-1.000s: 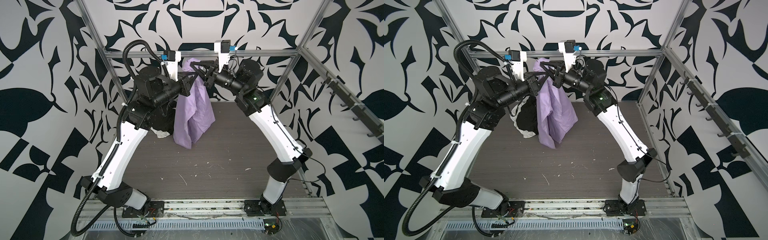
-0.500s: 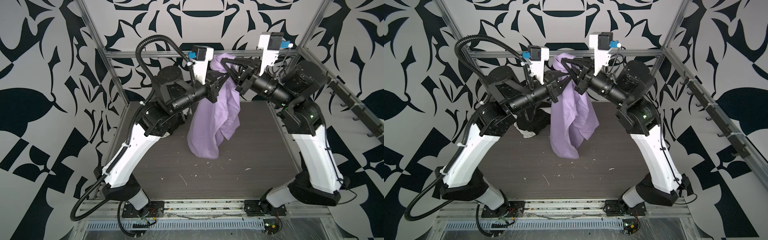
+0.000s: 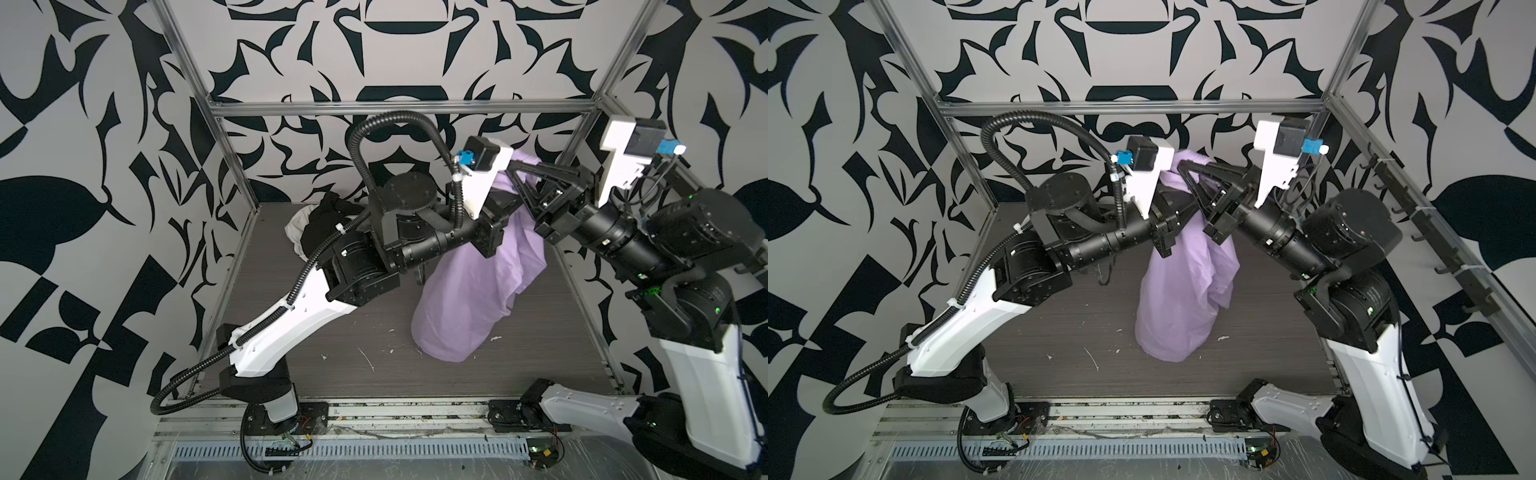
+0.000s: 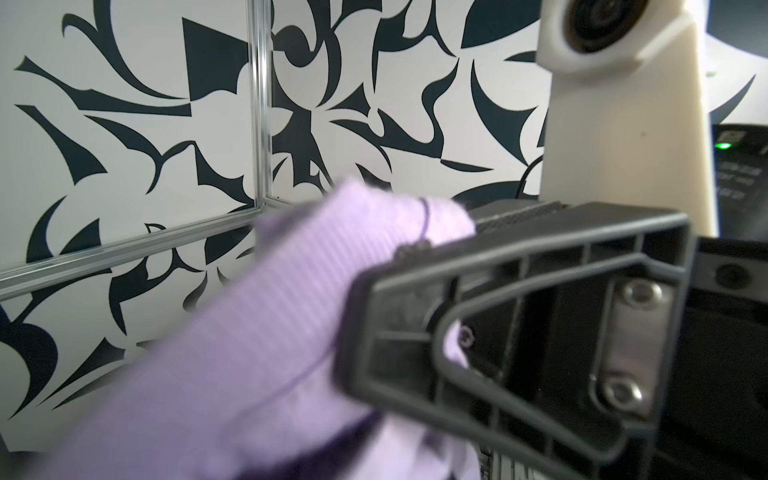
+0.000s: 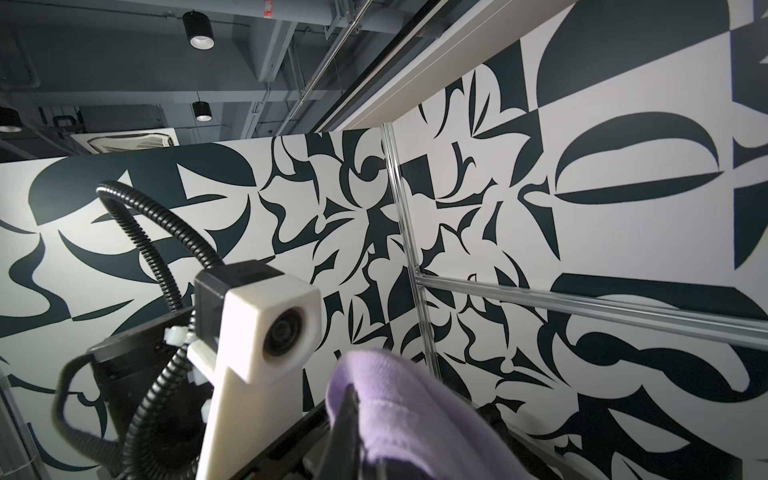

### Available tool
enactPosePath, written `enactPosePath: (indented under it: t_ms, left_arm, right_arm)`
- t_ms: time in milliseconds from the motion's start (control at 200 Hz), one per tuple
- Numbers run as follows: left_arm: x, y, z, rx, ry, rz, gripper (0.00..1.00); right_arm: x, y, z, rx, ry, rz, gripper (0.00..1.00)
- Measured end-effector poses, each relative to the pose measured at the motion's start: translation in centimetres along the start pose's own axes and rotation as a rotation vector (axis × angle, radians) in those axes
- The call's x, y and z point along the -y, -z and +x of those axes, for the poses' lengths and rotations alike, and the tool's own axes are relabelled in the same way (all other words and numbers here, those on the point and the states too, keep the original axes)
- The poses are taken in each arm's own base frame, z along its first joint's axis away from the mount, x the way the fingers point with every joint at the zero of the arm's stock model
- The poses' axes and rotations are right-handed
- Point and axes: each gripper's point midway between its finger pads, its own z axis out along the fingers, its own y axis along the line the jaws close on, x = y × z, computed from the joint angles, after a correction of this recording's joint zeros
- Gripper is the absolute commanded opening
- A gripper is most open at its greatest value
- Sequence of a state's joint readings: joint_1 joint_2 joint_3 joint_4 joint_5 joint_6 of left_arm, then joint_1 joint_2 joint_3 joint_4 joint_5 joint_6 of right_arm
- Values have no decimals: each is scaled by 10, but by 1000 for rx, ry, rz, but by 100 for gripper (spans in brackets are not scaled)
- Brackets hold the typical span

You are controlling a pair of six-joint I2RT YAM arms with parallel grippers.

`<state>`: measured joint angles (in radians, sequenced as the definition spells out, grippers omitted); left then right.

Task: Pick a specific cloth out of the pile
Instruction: 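Raise the lavender shirt higher with both grippers, shaking off the white shirt, then carry the lavender shirt toward the robot with both grippers and lower it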

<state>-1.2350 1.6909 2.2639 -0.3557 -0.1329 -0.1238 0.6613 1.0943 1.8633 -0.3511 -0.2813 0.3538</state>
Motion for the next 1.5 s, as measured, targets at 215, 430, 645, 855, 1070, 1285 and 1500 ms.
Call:
enactPosePath:
  t_ms: [215,430,645,855,1070,1285,1500]
  left_arm:
    - [-6,-7,53,-84,-14,-57,0]
    - [-34,-3,81,-119,-64,-180,0]
    - [-65,0,87,-107,-93,-265,0]
    - [-102,2,98,-126,-88,-325,0]
    - [-140,5,117,-150,-48,-373,0]
    - [-169,9,140,-185,-4,-414,0]
    - [-169,19,169,-229,58,-413,0]
  right_arm:
    - [26,2,42,-61,-77,88,0]
    - [54,-10,74,-99,-96,172,0]
    - [71,-22,86,-99,-82,217,0]
    - [97,-37,103,-105,-55,285,0]
    - [129,-53,131,-159,-49,342,0]
    - [150,-59,161,-227,-89,350,0]
    - [149,-51,190,-292,-147,324,0]
